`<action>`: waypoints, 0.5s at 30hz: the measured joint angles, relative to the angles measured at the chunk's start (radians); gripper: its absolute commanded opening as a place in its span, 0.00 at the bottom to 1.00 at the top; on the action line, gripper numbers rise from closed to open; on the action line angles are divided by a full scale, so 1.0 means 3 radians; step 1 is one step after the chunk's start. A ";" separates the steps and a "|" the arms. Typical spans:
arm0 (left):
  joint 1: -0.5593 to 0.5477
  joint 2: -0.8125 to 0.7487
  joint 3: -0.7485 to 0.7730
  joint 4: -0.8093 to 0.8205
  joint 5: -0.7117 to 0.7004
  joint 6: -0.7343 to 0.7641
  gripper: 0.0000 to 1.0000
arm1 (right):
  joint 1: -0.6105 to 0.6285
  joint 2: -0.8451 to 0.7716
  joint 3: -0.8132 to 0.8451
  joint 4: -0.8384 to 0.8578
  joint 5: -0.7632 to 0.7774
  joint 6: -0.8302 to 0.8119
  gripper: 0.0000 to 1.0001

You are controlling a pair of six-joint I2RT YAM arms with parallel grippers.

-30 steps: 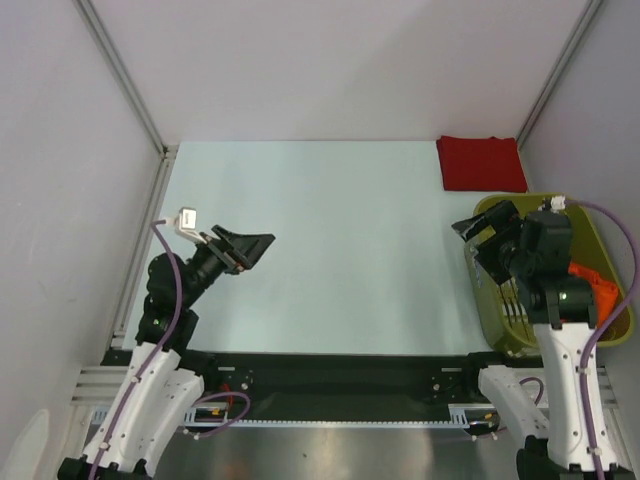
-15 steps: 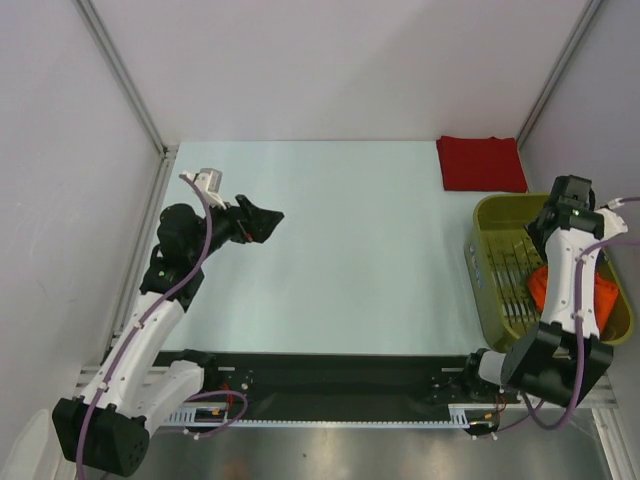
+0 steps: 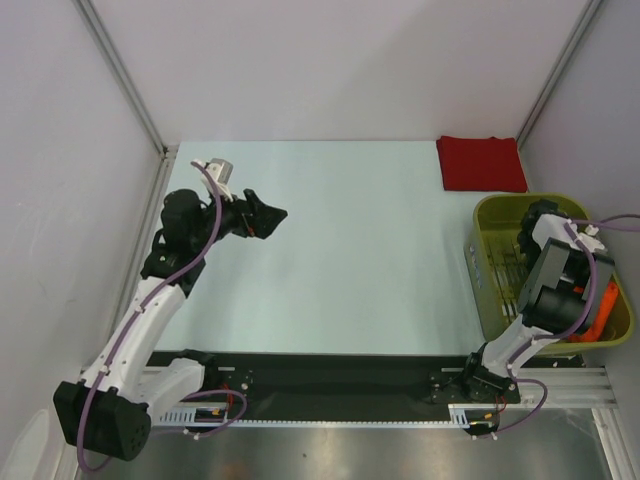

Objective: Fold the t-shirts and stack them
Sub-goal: Grab the tshirt from the pile

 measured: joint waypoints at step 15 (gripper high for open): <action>0.0005 0.0009 0.0387 -0.0688 -0.0294 -0.0223 1.00 | 0.0100 0.0065 -0.0234 0.1010 0.0394 -0.0445 0.00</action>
